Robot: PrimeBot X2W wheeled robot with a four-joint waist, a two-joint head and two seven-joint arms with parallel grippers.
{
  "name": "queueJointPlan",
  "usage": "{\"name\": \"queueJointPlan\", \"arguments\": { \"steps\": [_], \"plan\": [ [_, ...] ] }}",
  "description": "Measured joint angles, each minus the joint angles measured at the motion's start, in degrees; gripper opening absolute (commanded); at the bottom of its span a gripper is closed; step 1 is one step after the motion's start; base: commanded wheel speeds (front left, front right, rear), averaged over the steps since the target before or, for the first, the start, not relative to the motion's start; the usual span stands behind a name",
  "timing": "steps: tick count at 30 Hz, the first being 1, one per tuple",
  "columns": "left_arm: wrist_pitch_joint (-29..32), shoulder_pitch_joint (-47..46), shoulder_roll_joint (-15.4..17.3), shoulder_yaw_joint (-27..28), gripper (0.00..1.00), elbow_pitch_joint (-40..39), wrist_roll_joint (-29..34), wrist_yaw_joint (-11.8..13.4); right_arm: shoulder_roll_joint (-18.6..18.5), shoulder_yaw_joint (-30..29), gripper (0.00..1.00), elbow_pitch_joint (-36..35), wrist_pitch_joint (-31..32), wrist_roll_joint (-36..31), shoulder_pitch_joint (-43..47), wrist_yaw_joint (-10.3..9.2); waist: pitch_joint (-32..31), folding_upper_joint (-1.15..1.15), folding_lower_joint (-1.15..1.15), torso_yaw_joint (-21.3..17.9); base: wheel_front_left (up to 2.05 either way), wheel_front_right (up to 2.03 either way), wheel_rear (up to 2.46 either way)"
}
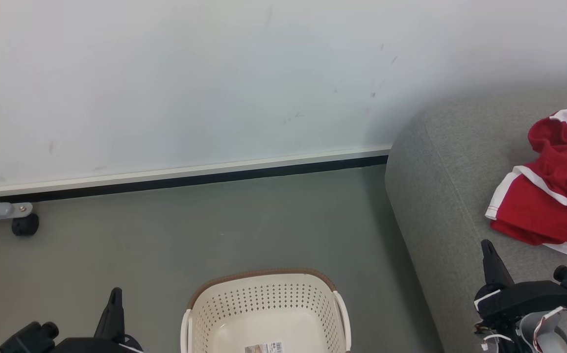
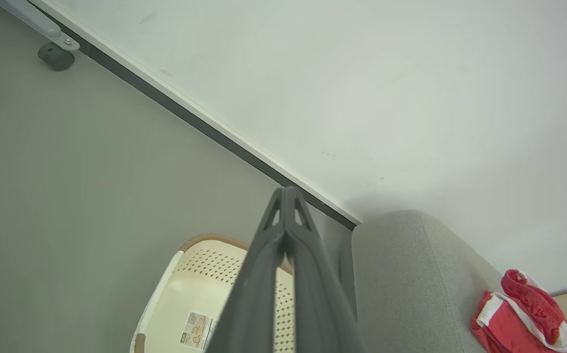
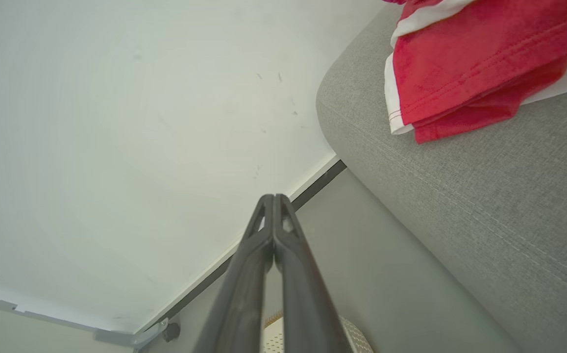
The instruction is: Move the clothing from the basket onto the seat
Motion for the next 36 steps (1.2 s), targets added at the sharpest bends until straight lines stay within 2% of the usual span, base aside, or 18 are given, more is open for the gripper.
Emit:
{"name": "queueJointPlan", "arguments": {
  "steps": [36],
  "plan": [
    [4.08,-3.33,-0.79,2.65,0.00,3.68,-27.50,-5.08,4.56,-10.49,0.00,-2.97,6.16,24.66,3.49,3.98,-0.19,0.00,0.00,2.16,0.00,0.00,0.00]
  ]
}}
